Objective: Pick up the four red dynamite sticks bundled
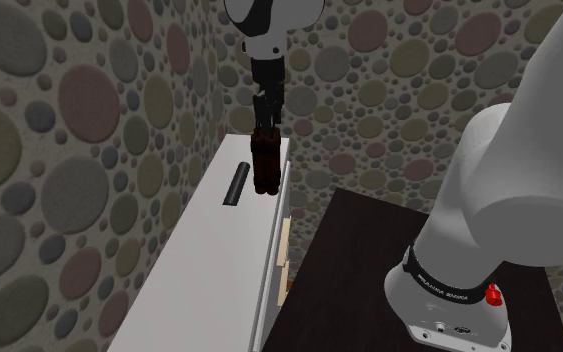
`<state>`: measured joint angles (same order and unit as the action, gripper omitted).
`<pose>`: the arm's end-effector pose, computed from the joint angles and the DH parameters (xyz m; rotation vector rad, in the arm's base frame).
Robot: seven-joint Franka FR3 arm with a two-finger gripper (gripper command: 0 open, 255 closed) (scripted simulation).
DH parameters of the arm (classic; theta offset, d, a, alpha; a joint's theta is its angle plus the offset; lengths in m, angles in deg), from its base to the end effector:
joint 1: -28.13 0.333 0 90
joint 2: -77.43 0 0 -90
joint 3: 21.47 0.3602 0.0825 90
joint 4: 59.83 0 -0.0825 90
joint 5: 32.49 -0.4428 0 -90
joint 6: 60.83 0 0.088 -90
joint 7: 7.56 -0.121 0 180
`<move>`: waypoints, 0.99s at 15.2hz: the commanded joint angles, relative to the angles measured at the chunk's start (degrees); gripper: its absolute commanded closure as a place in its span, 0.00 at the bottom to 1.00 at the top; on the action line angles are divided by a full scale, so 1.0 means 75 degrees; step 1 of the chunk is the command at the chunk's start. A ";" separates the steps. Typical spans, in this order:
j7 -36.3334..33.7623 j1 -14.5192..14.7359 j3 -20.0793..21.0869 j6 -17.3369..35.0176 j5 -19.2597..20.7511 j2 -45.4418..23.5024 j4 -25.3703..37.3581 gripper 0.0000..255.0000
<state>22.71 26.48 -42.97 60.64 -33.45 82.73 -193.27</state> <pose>0.4800 -0.2042 0.3570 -3.0356 -0.1796 0.1348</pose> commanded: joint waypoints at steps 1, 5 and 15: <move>-0.0001 -0.0003 -0.0004 0.0001 0.0005 -0.0010 -0.0006 1.00; -0.0052 0.0000 0.0013 -0.0205 0.0046 0.0096 0.0101 1.00; -0.0231 -0.0005 0.0081 -0.1253 0.0217 0.0584 0.0695 1.00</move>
<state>21.01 26.51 -42.36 52.21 -31.99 86.65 -188.63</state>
